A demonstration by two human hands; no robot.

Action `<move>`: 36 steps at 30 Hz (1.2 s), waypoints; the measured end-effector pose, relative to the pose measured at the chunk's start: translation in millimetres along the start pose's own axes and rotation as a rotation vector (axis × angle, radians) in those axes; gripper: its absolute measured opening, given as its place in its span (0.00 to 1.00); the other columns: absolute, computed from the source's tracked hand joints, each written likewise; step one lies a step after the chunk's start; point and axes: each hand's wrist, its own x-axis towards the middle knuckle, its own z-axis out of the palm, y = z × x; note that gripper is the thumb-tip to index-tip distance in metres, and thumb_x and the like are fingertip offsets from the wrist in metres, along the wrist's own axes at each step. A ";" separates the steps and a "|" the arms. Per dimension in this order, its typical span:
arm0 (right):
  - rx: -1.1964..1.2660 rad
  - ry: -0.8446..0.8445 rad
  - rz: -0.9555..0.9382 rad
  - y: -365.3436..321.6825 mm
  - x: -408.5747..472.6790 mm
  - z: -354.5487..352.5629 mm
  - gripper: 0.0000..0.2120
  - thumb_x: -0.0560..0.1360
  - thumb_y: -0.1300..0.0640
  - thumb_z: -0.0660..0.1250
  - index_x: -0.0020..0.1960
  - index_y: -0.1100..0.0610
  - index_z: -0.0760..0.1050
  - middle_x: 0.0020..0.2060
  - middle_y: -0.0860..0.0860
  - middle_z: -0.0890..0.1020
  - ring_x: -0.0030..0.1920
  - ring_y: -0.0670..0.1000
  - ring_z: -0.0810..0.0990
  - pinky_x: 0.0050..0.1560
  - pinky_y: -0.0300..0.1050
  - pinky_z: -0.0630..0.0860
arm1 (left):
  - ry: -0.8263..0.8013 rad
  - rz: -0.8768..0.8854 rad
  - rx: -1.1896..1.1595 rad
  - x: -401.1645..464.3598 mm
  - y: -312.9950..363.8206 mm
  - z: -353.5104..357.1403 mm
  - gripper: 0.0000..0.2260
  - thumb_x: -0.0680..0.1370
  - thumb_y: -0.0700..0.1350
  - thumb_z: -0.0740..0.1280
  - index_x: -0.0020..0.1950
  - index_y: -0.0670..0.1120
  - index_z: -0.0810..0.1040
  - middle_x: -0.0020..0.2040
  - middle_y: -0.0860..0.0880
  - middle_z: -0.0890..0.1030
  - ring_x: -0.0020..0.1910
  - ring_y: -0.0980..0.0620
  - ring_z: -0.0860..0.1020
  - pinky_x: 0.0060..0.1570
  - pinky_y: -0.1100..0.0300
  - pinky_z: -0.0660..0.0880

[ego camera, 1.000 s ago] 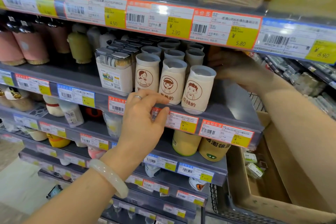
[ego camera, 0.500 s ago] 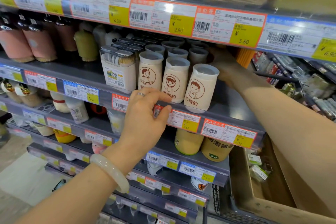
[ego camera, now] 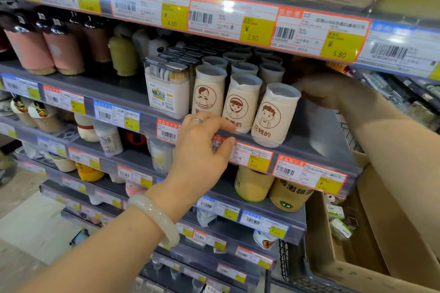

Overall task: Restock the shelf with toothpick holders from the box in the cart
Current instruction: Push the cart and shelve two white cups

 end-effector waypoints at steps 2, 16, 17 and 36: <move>-0.027 -0.025 0.015 1.4 6.5 2.5 0.19 0.66 0.70 0.70 0.56 0.59 0.78 0.53 0.57 0.82 0.53 0.55 0.81 0.55 0.47 0.79 | -0.003 -0.005 -0.005 0.3 -0.7 0.1 0.08 0.71 0.36 0.71 0.49 0.45 0.81 0.47 0.55 0.74 0.53 0.55 0.68 0.52 0.80 0.60; -0.154 -0.104 -0.082 -4.6 -11.2 14.7 0.13 0.73 0.71 0.65 0.39 0.54 0.70 0.37 0.49 0.75 0.37 0.43 0.74 0.38 0.34 0.70 | -0.012 -0.001 0.002 0.6 -0.1 0.5 0.09 0.71 0.36 0.72 0.50 0.45 0.81 0.48 0.54 0.74 0.53 0.56 0.67 0.52 0.80 0.60; -0.203 -0.087 -0.113 -4.0 -10.5 14.8 0.14 0.73 0.70 0.66 0.39 0.52 0.70 0.37 0.48 0.75 0.38 0.44 0.73 0.39 0.35 0.70 | -0.012 -0.002 0.002 0.5 0.4 0.2 0.09 0.72 0.36 0.71 0.50 0.46 0.81 0.48 0.54 0.74 0.53 0.56 0.67 0.52 0.80 0.60; -0.461 0.131 -0.170 -4.0 -5.8 20.3 0.10 0.74 0.60 0.69 0.52 0.54 0.69 0.41 0.50 0.73 0.48 0.52 0.73 0.46 0.45 0.70 | 0.043 -0.037 -0.114 -2.1 4.5 -1.4 0.08 0.71 0.34 0.71 0.48 0.44 0.81 0.51 0.54 0.71 0.49 0.60 0.73 0.50 0.75 0.69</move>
